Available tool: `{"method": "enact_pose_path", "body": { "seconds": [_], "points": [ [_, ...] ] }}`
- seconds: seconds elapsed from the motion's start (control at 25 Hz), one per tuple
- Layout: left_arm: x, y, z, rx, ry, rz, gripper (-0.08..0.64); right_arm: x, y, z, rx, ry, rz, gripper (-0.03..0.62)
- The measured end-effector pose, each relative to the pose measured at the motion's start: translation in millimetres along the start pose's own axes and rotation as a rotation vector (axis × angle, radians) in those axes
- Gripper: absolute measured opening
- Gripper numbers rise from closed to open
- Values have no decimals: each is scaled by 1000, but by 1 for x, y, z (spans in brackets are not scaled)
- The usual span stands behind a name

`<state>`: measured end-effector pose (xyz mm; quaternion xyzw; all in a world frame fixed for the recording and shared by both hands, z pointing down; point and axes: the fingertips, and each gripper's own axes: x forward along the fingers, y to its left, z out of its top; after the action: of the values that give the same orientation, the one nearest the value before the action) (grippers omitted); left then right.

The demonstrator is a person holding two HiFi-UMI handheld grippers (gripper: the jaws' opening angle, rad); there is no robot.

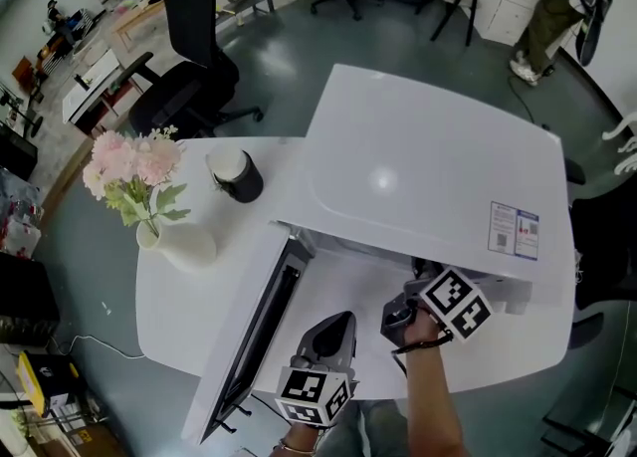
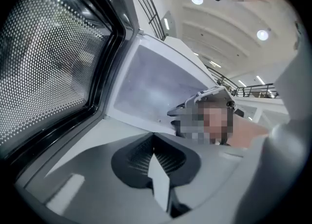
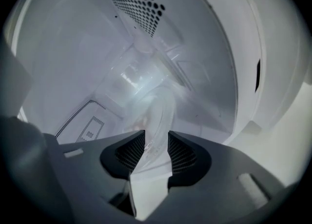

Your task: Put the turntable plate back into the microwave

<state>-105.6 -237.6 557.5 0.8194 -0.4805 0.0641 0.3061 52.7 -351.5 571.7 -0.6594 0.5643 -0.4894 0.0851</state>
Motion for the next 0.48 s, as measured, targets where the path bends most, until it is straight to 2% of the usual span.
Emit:
{"method": "enact_pose_path", "body": {
  "seconds": [0.48],
  "points": [
    [-5,-3,5,1,-16,6,0,-5,0,-3,-78,4,-16,127]
  ]
}}
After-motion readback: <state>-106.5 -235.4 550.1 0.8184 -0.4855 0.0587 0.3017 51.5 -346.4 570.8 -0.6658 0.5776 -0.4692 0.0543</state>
